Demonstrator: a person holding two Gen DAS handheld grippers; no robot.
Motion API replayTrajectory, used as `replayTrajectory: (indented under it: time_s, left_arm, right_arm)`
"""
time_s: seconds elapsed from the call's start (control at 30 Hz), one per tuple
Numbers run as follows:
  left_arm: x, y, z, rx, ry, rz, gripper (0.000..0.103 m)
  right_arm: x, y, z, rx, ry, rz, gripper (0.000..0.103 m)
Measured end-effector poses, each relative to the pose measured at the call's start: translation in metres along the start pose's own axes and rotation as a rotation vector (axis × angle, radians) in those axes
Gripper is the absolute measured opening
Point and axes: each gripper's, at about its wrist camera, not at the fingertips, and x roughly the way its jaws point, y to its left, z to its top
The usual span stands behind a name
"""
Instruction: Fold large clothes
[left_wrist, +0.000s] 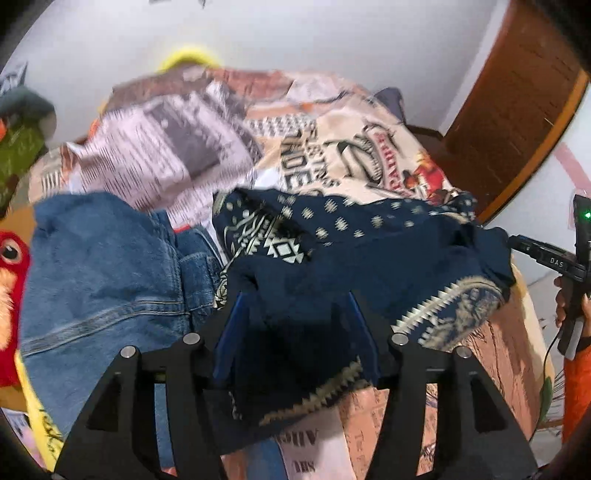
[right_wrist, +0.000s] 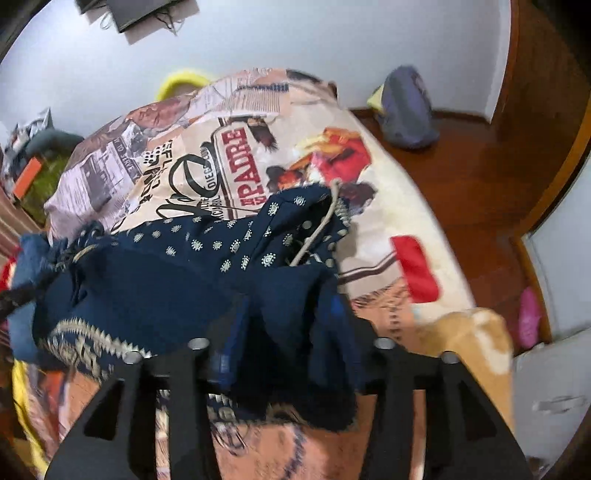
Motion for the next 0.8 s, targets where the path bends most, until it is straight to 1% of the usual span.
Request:
replayTrajectory:
  time_s: [0.07, 0.17, 0.33, 0.43, 0.5, 0.57, 0.6, 0.63, 0.67, 0.73, 0.8]
  left_arm:
    - [-0.012, -0.009, -0.003, 0.025, -0.011, 0.001, 0.055]
    - [-0.023, -0.024, -0.009, 0.056, -0.020, -0.001, 0.055]
    - [-0.022, -0.051, -0.024, 0.115, -0.033, 0.008, 0.056]
    - [-0.007, -0.062, -0.032, 0.146, -0.018, 0.033, 0.056]
    - [0.009, -0.065, -0.035, 0.167, -0.009, 0.080, 0.056]
    - [0.025, -0.067, -0.037, 0.201, -0.003, 0.137, 0.056]
    - [0.035, -0.068, -0.036, 0.230, 0.006, 0.175, 0.056]
    - [0.043, -0.068, -0.036, 0.257, 0.015, 0.190, 0.056]
    - [0.051, -0.067, -0.034, 0.276, 0.022, 0.201, 0.056]
    - [0.061, -0.065, -0.027, 0.296, 0.015, 0.223, 0.056]
    - [0.067, -0.061, -0.016, 0.309, 0.001, 0.245, 0.056]
  right_arm:
    - [-0.017, 0.002, -0.007, -0.025, -0.030, 0.009, 0.046]
    - [-0.034, 0.006, -0.017, -0.025, -0.042, 0.043, 0.046]
    - [-0.043, 0.023, -0.036, -0.039, -0.038, 0.099, 0.050]
    - [-0.034, 0.034, -0.045, -0.039, -0.018, 0.128, 0.050]
    - [-0.024, 0.040, -0.050, -0.043, 0.004, 0.148, 0.050]
    - [-0.009, 0.047, -0.052, -0.045, 0.024, 0.148, 0.050]
    - [-0.003, 0.050, -0.052, -0.046, 0.031, 0.144, 0.050]
    - [0.007, 0.052, -0.051, -0.047, 0.041, 0.139, 0.050]
    - [0.012, 0.053, -0.050, -0.049, 0.047, 0.128, 0.050]
    - [0.026, 0.055, -0.044, -0.065, 0.051, 0.073, 0.050]
    - [0.035, 0.055, -0.036, -0.079, 0.046, 0.059, 0.050]
